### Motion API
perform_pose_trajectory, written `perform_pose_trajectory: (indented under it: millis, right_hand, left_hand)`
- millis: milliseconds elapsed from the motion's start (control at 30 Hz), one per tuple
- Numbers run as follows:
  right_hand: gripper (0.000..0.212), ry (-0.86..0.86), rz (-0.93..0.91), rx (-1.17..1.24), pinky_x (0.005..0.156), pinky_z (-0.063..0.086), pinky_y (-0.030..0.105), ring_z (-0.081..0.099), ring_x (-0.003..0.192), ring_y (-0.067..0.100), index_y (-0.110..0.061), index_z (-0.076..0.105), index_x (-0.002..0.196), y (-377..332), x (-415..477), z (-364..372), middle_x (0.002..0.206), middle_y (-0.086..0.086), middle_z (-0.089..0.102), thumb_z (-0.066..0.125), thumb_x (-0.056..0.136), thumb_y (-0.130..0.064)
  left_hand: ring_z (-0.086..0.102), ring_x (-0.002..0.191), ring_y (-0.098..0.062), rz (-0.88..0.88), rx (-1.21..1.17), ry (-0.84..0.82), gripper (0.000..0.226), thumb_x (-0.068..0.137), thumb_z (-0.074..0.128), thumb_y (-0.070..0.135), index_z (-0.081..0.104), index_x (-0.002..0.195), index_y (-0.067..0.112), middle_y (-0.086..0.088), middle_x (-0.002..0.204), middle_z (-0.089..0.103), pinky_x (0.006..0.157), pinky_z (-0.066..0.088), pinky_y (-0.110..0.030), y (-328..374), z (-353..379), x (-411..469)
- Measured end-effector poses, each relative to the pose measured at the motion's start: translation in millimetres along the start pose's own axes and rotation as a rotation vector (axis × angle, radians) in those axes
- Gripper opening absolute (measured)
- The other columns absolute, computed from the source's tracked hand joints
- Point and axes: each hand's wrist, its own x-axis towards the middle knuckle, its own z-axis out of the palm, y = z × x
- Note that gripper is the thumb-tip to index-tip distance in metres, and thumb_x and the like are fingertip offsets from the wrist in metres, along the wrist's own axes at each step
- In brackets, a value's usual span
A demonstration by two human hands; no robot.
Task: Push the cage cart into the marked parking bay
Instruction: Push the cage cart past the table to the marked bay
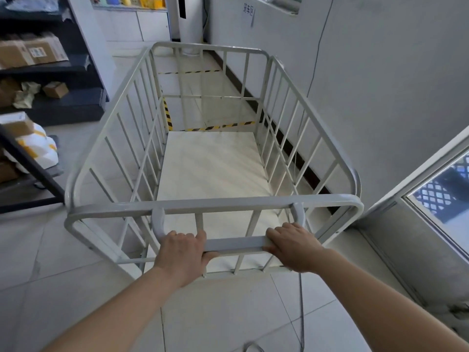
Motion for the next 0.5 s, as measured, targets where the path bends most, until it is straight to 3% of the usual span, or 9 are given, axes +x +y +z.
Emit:
perform_pose_trajectory:
  millis: [133, 267, 400, 500]
  right_hand:
    - [0.077, 0.014, -0.016, 0.009, 0.092, 0.037, 0.035, 0.046, 0.088, 0.021, -0.021, 0.045, 0.102, 26, 18, -4, 0.089, -0.003, 0.05, -0.011, 0.073, -0.065]
    - [0.08, 0.009, -0.037, 0.006, 0.093, 0.036, 0.036, 0.05, 0.093, 0.024, -0.021, 0.046, 0.103, 50, 35, -8, 0.097, 0.001, 0.058, -0.013, 0.072, -0.066]
    - [0.062, -0.021, -0.054, 0.009, 0.094, 0.036, 0.038, 0.049, 0.095, 0.026, -0.02, 0.045, 0.103, 74, 53, -10, 0.099, 0.004, 0.059, 0.003, 0.087, -0.063]
    - [0.084, 0.002, -0.08, 0.022, 0.093, 0.034, 0.037, 0.048, 0.094, 0.026, -0.019, 0.045, 0.103, 89, 65, -16, 0.099, 0.005, 0.059, -0.015, 0.069, -0.066]
  left_hand:
    - [0.054, 0.047, -0.026, -0.026, 0.006, 0.041, 0.056, 0.084, 0.022, 0.064, 0.052, 0.078, 0.017, -0.002, 0.054, 0.058, 0.055, 0.034, -0.034, 3, 5, 28]
    - [0.05, 0.04, -0.025, -0.048, 0.027, 0.02, 0.049, 0.083, 0.042, 0.062, 0.054, 0.073, 0.015, -0.002, 0.047, 0.054, 0.051, 0.03, -0.031, 5, 8, 54]
    - [0.048, 0.036, -0.025, -0.09, 0.028, 0.047, 0.051, 0.081, 0.031, 0.061, 0.049, 0.067, 0.016, -0.002, 0.043, 0.05, 0.048, 0.026, -0.03, 9, 9, 78]
    - [0.046, 0.034, -0.023, -0.103, 0.031, 0.068, 0.05, 0.081, 0.031, 0.06, 0.049, 0.065, 0.016, -0.001, 0.041, 0.048, 0.048, 0.027, -0.029, 11, 9, 98]
